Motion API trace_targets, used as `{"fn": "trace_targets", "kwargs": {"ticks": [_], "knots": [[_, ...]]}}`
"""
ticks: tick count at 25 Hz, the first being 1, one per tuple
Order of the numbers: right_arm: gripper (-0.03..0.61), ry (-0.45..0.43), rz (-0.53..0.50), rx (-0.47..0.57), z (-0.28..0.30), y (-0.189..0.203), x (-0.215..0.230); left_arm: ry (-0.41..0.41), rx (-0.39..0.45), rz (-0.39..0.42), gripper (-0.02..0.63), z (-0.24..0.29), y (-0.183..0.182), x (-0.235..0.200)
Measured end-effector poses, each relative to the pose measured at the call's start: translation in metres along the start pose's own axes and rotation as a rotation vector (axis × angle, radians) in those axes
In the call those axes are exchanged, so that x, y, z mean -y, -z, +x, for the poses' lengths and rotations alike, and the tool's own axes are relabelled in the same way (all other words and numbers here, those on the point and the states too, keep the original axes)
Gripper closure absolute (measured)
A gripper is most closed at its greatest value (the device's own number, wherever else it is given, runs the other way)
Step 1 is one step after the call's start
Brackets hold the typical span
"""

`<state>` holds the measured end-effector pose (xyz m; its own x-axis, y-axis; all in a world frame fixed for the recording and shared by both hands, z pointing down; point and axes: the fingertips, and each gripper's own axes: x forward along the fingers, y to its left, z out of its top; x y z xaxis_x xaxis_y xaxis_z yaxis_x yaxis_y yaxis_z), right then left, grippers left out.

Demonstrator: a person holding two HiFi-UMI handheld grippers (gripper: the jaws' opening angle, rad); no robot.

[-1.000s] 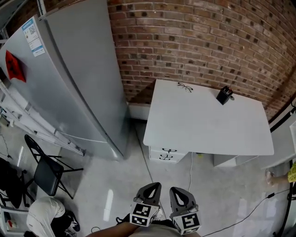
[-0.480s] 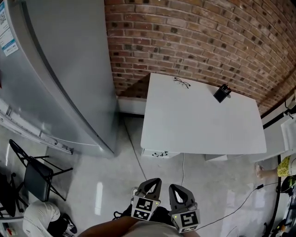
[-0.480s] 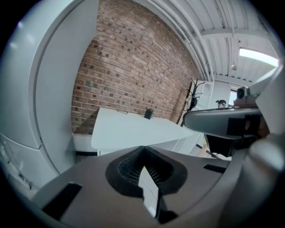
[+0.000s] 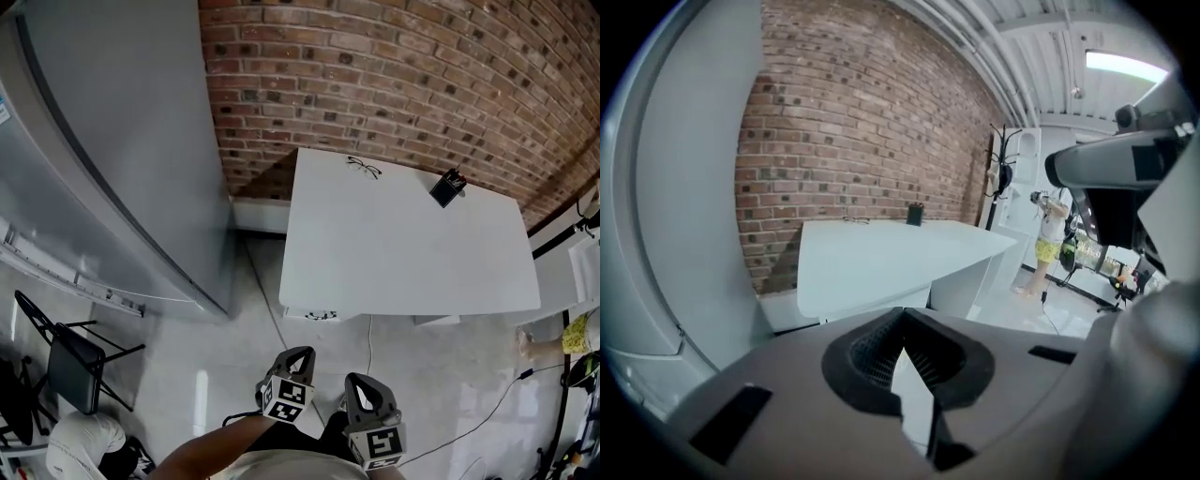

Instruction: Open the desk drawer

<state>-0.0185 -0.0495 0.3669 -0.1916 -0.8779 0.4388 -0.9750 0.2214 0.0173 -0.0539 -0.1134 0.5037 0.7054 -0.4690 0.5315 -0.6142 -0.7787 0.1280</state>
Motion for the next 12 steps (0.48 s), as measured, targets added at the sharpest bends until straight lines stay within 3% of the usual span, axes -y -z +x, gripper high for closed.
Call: {"fn": "trace_targets", "kwargs": {"ticks": [5, 12], "knots": [[0.563, -0.011, -0.011, 0.013, 0.006, 0.013, 0.026, 0.016, -0.041, 0.097, 0.606, 0.038, 0.013, 0.010], [0.563, -0.024, 0.022, 0.017, 0.018, 0.052, 0.072, 0.020, -0.115, 0.122, 0.606, 0.101, 0.051, 0.017]]}}
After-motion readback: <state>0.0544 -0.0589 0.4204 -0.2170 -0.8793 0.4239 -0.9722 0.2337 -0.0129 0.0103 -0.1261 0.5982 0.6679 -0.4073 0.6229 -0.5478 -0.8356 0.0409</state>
